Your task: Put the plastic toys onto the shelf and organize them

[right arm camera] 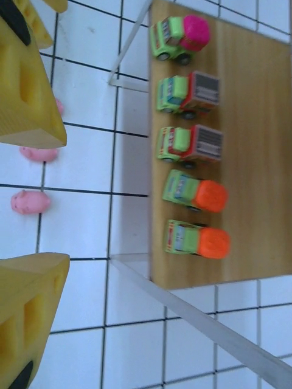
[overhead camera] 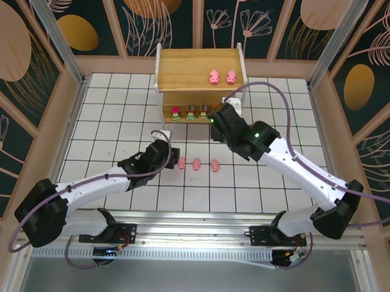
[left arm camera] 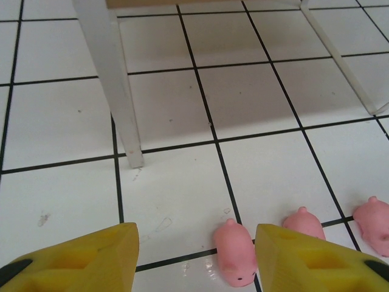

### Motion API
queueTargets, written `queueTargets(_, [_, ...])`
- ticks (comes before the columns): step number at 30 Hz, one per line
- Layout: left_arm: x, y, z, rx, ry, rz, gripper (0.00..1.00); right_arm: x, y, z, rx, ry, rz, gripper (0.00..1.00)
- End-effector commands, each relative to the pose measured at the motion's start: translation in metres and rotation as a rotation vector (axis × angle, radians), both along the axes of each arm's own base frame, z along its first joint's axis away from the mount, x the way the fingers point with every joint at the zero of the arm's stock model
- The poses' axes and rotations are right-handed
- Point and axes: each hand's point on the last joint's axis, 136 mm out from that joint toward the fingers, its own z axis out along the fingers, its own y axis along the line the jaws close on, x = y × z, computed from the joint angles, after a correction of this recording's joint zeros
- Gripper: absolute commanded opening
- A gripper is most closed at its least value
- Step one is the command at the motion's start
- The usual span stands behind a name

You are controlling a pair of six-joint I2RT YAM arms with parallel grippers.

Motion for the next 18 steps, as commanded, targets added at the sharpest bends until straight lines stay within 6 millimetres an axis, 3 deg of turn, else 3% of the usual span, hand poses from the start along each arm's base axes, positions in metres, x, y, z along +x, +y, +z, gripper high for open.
queueTargets(1, [0.002,-0.011,0.003,-0.029,0.017,-0.010,0.54,-0.005,0.009,-0.010,0.110,0.005,-0.009,0.49])
queueTargets(9, [0.001,-0.022,-0.008,-0.063,0.045,-0.044,0.54,-0.016,0.011,-0.072,0.120,0.091,-0.004,0.54])
queueTargets(18, [0.001,-0.026,-0.015,-0.070,0.056,-0.055,0.55,-0.025,0.014,-0.124,0.113,0.169,0.006,0.57])
